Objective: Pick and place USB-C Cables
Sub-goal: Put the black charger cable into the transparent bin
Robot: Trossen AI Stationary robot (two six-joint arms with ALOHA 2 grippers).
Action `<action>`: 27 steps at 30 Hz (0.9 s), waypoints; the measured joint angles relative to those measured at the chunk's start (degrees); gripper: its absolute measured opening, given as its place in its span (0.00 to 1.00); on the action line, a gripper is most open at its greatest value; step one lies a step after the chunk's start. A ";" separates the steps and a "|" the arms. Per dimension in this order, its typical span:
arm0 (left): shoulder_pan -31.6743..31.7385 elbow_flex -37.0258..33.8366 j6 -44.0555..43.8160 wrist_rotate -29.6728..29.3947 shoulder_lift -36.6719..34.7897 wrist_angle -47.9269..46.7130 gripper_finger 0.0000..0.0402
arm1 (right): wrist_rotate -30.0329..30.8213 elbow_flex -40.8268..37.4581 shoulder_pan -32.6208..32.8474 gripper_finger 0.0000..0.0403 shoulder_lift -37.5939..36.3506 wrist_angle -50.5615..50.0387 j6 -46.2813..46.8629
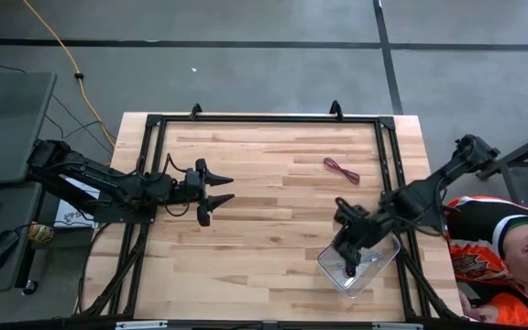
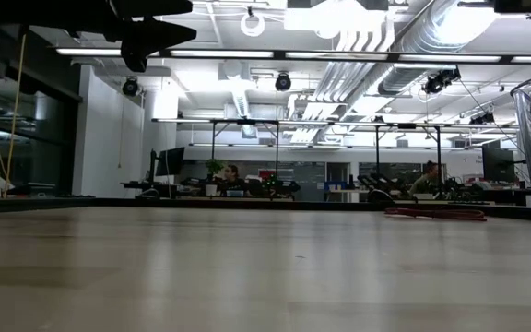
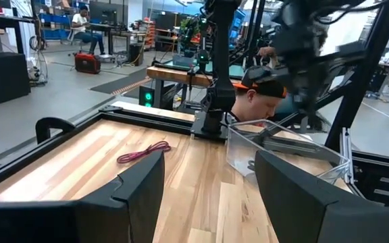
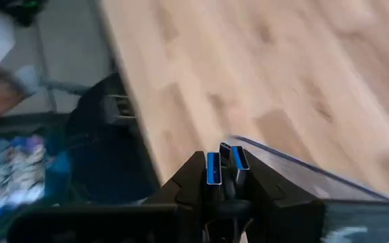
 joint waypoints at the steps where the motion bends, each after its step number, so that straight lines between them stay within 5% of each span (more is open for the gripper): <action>1: 0.00 0.00 0.05 -0.03 0.00 0.00 0.53 | -0.46 0.35 0.16 0.11 1.04 2.53 -1.78; 6: 0.00 0.00 0.05 -0.17 0.00 0.01 0.53 | -0.03 11.13 1.29 0.11 9.14 -0.29 -9.37; 14: 0.00 0.00 0.05 -0.17 0.00 -0.05 0.53 | 6.01 32.95 5.03 0.11 26.70 -36.82 -10.45; 24: 0.00 0.00 0.05 -0.15 -0.02 -0.05 0.53 | -9.37 27.94 5.52 0.11 37.48 -41.75 -16.03; 27: 0.00 0.00 0.05 -0.17 -0.02 -0.04 0.53 | -9.81 24.50 5.65 0.11 37.32 -40.25 -17.64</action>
